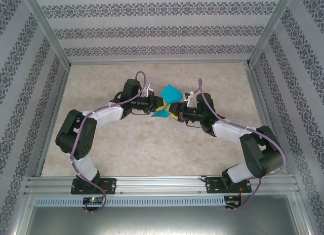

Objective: Fold a paper plane with a square sheet of paper (pick it up from the middle)
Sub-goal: Pass the paper.

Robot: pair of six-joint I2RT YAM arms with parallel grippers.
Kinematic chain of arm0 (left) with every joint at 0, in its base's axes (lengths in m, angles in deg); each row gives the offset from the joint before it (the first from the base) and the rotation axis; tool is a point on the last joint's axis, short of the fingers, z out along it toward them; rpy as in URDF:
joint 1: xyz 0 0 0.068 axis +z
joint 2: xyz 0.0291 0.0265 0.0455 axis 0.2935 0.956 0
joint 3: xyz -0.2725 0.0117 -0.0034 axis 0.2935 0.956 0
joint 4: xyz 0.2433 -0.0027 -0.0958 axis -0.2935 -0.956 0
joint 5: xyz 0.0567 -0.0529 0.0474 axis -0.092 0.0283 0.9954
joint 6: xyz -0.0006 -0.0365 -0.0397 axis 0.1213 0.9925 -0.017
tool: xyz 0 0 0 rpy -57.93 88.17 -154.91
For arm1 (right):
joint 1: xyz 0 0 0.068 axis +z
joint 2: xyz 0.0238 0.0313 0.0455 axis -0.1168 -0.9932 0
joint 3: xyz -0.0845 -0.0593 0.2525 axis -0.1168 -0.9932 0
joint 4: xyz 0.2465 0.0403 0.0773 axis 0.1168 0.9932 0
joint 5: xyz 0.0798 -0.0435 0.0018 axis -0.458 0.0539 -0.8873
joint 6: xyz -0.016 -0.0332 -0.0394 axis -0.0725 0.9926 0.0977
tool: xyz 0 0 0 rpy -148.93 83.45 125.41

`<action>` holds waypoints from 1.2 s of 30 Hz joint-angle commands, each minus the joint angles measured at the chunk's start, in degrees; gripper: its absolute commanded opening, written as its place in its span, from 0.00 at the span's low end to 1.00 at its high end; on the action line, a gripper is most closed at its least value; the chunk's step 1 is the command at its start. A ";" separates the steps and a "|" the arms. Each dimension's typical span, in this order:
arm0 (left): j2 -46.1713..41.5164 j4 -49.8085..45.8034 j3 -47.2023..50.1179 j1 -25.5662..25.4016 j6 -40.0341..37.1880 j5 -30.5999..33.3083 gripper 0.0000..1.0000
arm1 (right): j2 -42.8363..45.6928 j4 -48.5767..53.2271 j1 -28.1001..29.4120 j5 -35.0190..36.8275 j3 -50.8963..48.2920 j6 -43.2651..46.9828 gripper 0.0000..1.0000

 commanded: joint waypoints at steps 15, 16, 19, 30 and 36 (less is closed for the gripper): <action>-0.29 -0.37 -0.43 -0.53 -2.46 -2.38 0.32 | 2.08 4.11 -0.93 0.37 0.31 3.43 0.13; -0.37 -0.88 -0.72 -0.51 -2.80 -2.44 0.34 | 2.38 5.80 -0.91 0.60 0.63 4.54 0.12; -0.52 -3.20 -1.76 -0.49 -4.28 -2.41 0.38 | 3.55 12.07 -0.92 1.68 1.92 8.33 0.10; -2.80 -14.16 -4.95 1.08 -11.63 -1.19 0.59 | 7.32 56.20 -0.81 21.54 14.23 32.67 0.02; -6.34 -18.79 -4.64 2.94 -15.62 0.01 0.72 | 4.70 77.93 2.67 44.88 23.95 40.17 0.00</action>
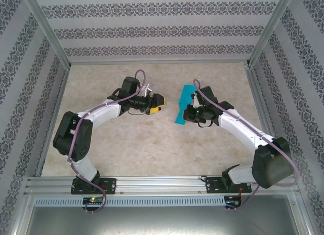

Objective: Fold a paper plane with a square sheet of paper (pick it up from the middle)
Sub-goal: Turn over the paper at the center of the table.

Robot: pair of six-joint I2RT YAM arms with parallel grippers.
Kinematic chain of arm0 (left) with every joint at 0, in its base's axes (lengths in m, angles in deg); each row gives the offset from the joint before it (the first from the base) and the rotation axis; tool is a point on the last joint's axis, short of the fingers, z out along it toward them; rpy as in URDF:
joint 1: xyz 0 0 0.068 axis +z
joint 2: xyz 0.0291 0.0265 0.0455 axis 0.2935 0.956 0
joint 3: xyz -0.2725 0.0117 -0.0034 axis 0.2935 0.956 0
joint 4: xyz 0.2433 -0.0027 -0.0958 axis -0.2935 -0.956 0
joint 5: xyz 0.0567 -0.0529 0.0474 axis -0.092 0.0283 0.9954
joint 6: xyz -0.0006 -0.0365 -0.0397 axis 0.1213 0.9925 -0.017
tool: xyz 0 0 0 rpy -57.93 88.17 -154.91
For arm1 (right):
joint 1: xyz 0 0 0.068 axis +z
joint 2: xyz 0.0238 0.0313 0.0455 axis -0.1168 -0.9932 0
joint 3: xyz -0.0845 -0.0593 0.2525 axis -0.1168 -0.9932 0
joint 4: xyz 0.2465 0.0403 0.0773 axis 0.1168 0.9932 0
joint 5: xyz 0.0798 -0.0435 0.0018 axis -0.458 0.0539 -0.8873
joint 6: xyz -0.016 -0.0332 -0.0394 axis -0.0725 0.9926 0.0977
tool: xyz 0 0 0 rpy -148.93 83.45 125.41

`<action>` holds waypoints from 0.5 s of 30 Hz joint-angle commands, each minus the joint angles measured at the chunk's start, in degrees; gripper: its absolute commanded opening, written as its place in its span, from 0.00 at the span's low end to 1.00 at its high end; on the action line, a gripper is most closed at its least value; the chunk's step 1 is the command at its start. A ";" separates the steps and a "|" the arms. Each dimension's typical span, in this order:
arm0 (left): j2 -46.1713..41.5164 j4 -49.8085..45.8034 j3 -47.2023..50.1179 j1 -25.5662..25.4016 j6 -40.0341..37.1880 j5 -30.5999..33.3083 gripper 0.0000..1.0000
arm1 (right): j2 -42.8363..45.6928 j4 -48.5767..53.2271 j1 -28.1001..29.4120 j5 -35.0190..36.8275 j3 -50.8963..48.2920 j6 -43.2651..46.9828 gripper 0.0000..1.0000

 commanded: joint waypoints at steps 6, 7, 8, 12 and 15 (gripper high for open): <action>-7.97 -8.67 2.05 5.25 -7.07 1.35 0.73 | -9.76 26.08 8.74 30.97 11.30 6.44 0.00; -8.92 -10.26 2.80 5.74 -7.78 1.96 0.73 | -11.68 27.36 10.11 32.56 12.69 6.09 0.00; -9.98 -11.66 3.52 6.11 -8.50 2.34 0.73 | -13.90 28.69 11.30 34.10 14.27 5.75 0.00; -15.28 -12.93 9.21 8.29 -7.87 1.86 0.73 | -22.35 31.32 15.94 35.40 20.24 4.94 0.01; -21.17 -11.80 15.28 9.24 -5.63 1.11 0.73 | -27.05 30.45 19.12 32.74 22.62 4.05 0.04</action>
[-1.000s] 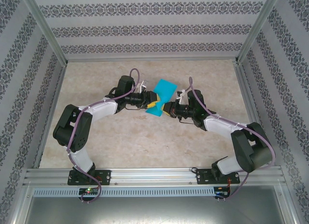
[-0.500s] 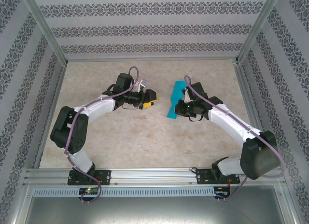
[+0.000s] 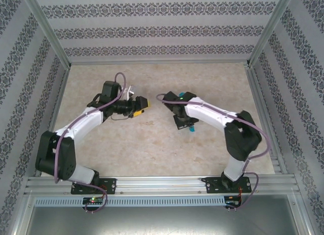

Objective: Fold a paper plane with a square sheet of paper (pick it up from the middle)
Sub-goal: Turn over the paper at the center of the table.

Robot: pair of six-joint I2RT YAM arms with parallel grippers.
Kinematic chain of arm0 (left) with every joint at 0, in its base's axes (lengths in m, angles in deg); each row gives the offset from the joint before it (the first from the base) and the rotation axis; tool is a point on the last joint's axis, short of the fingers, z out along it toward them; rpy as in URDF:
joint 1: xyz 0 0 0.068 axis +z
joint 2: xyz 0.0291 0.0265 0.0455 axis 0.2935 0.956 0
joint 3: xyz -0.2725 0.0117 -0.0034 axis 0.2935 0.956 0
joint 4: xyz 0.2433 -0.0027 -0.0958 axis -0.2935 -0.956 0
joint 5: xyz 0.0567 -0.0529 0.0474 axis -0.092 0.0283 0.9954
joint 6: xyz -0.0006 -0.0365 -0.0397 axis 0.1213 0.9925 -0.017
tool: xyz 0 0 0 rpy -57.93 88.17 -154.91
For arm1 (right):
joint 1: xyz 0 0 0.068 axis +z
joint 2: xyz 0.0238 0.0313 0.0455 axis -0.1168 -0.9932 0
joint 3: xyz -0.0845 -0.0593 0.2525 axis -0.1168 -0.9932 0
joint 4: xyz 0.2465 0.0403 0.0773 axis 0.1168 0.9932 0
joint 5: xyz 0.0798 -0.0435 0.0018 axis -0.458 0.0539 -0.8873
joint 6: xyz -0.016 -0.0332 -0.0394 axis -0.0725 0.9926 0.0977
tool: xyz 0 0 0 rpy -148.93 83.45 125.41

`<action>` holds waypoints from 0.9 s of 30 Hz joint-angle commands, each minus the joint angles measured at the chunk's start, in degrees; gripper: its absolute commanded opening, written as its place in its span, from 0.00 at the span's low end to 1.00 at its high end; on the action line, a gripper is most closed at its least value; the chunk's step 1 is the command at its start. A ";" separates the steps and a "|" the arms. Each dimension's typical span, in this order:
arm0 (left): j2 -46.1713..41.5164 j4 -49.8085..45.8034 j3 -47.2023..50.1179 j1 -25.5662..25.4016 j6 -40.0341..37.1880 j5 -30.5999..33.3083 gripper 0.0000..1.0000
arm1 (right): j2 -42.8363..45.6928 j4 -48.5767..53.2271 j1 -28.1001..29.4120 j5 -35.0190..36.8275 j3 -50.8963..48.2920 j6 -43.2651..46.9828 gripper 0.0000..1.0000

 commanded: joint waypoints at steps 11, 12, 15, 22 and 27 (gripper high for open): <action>-16.18 -9.47 8.92 2.26 0.67 -0.98 0.74 | -12.24 -8.13 7.30 -14.13 6.19 -3.56 0.29; -17.42 -10.33 9.08 2.26 0.47 -0.61 0.75 | -12.26 -9.87 7.25 -15.84 5.73 -3.62 0.31; -18.76 -12.62 9.82 2.20 -0.58 0.39 0.76 | -11.80 -13.37 6.98 -19.01 4.40 -3.31 0.37; -14.31 -5.70 12.34 2.15 2.52 -0.71 0.76 | -1.97 -26.06 3.66 -26.09 -5.97 -5.99 0.44; -10.44 -5.60 8.44 1.18 1.39 0.76 0.75 | 6.98 -31.08 -0.22 -28.66 -13.31 -6.46 0.45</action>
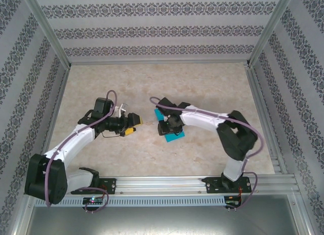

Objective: Fold a paper plane with a square sheet of paper (pick it up from the middle)
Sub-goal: Turn over the paper at the center of the table.

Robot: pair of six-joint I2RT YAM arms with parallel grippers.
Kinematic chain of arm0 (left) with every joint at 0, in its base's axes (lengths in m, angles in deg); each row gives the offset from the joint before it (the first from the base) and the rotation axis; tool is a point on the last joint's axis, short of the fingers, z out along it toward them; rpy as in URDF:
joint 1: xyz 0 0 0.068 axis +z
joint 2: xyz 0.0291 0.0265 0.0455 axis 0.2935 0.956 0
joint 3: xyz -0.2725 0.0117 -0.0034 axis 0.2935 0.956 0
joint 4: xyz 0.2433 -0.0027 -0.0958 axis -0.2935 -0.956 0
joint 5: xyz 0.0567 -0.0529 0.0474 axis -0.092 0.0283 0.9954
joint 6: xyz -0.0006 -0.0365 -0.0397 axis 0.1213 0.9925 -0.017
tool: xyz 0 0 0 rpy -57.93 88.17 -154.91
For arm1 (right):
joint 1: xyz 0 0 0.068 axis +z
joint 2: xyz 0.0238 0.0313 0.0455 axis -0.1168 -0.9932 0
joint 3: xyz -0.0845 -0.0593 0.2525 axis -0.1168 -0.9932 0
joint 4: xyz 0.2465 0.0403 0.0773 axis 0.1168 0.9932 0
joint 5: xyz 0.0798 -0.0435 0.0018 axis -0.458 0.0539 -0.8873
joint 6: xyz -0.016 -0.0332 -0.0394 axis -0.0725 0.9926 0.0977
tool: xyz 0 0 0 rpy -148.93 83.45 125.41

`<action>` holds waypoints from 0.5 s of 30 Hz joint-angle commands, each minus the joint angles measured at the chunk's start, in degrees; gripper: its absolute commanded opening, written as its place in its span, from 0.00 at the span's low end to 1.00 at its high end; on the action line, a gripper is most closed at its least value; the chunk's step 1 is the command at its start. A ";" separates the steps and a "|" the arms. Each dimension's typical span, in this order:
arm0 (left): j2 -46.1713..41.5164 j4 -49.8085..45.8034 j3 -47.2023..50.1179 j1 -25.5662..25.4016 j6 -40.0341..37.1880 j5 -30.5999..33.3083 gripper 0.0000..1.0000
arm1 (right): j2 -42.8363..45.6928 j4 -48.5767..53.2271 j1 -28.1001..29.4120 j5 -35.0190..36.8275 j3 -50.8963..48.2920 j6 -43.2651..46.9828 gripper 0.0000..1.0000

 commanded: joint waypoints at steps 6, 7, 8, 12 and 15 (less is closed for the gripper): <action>10.41 4.19 -9.85 -5.43 -1.07 3.14 0.71 | 12.35 -12.41 -10.16 -10.90 -14.19 -1.84 0.46; 12.21 4.23 -11.27 -6.49 -1.47 3.16 0.70 | 13.36 -11.82 -11.06 -10.67 -15.07 -1.26 0.46; 14.25 3.88 -12.93 -7.51 -2.24 3.72 0.69 | 14.42 -11.30 -11.95 -10.61 -16.11 -0.77 0.47; 22.32 1.87 -20.32 -10.95 -4.99 5.94 0.61 | 18.20 -12.90 -15.48 -12.00 -20.71 -0.89 0.49; 27.36 -0.39 -24.77 -13.01 -7.65 7.85 0.55 | 19.89 -13.31 -17.66 -12.34 -23.05 -0.73 0.51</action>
